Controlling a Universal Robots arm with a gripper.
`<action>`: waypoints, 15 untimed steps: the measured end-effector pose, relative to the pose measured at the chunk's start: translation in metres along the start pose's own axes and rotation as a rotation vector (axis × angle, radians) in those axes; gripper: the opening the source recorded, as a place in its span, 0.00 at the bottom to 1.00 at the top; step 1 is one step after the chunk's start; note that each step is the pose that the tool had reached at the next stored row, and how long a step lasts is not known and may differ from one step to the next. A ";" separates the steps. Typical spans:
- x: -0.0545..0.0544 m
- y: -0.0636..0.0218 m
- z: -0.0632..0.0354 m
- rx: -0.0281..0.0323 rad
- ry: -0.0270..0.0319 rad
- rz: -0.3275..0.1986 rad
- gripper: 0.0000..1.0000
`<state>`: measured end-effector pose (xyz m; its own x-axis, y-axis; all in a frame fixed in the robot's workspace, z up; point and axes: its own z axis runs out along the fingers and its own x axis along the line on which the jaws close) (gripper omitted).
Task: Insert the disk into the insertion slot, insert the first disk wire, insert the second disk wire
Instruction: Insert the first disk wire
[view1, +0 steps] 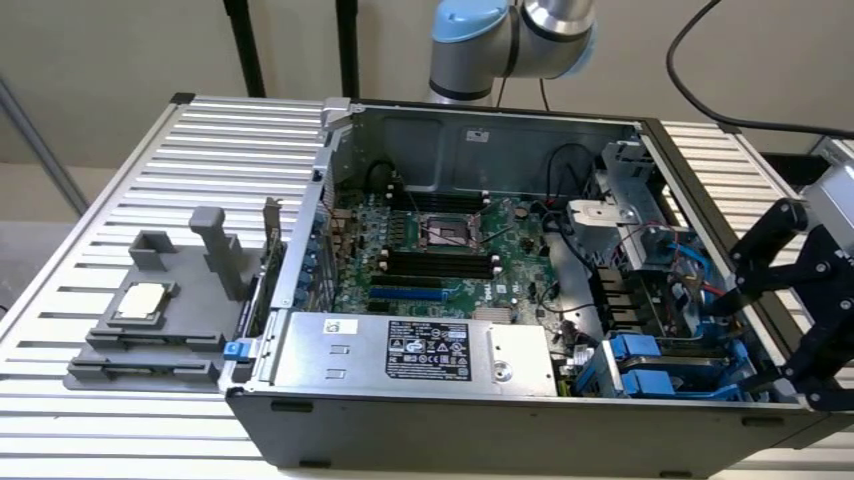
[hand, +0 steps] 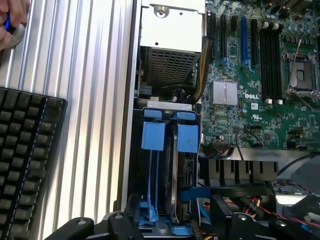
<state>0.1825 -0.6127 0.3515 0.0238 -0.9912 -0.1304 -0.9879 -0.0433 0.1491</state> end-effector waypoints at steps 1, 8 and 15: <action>0.000 -0.0001 0.0009 -0.0004 -0.0029 -0.005 0.66; 0.001 -0.0008 0.0051 -0.0030 -0.0010 -0.063 0.66; 0.001 -0.0023 0.0059 -0.0039 -0.0188 -0.109 0.58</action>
<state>0.1839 -0.6129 0.3452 0.1286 -0.9780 -0.1645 -0.9789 -0.1517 0.1367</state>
